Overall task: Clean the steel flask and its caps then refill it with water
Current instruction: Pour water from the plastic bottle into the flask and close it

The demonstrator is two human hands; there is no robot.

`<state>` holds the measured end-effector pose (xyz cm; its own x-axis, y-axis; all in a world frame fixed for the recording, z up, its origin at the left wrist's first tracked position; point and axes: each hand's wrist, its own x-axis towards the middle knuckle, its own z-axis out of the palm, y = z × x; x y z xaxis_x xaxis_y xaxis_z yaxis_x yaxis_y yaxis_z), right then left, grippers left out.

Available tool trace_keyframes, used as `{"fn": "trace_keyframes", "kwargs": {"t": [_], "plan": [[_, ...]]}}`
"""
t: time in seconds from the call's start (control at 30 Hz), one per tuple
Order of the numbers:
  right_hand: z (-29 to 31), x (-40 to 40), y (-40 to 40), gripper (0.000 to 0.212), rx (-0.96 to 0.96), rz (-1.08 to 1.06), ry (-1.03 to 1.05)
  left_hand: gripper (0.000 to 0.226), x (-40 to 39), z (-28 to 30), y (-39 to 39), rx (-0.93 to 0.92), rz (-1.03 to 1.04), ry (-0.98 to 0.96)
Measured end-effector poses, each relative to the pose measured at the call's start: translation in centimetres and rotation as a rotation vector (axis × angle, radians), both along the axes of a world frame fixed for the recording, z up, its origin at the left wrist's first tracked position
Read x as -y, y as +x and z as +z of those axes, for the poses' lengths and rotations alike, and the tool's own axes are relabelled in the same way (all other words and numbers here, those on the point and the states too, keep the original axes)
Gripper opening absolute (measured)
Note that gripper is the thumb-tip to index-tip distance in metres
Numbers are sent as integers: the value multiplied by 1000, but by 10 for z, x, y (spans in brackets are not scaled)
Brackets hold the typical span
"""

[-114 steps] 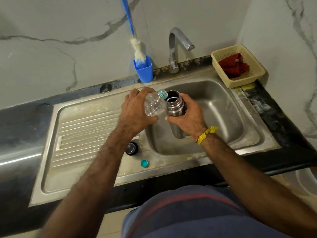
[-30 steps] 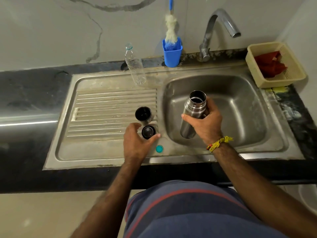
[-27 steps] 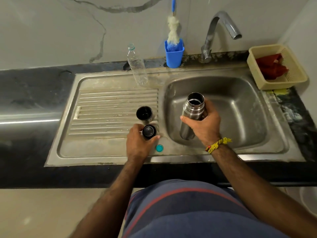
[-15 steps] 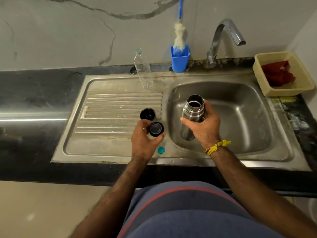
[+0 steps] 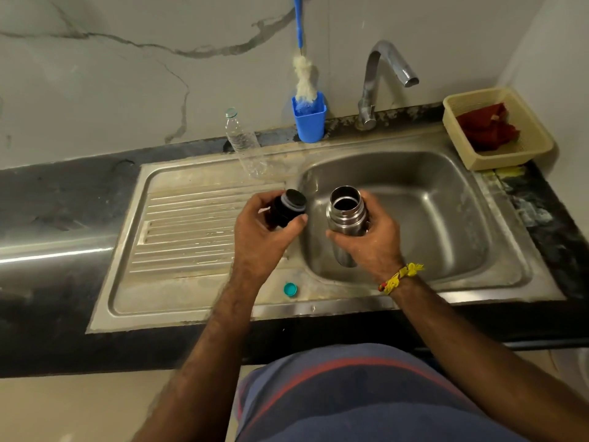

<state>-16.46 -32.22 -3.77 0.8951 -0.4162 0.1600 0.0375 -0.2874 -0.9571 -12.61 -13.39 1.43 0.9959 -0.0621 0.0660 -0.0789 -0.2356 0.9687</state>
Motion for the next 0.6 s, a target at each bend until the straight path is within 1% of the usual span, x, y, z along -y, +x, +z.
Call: {"fn": "trace_keyframes", "kwargs": {"t": [0.17,0.3,0.4,0.6], "plan": [[1,-1,-4,78,-25,1,-124,72,-5,23,-2,37,-115,157],[3,-7,-4,75,-25,33,-191,68,2,39,-3,97,-156,208],[4,-11,-4,77,-36,51,-259,64,10,42,-1,167,-191,255],[1,-17,-4,76,-74,89,-365,63,15,43,7,264,-314,406]]}}
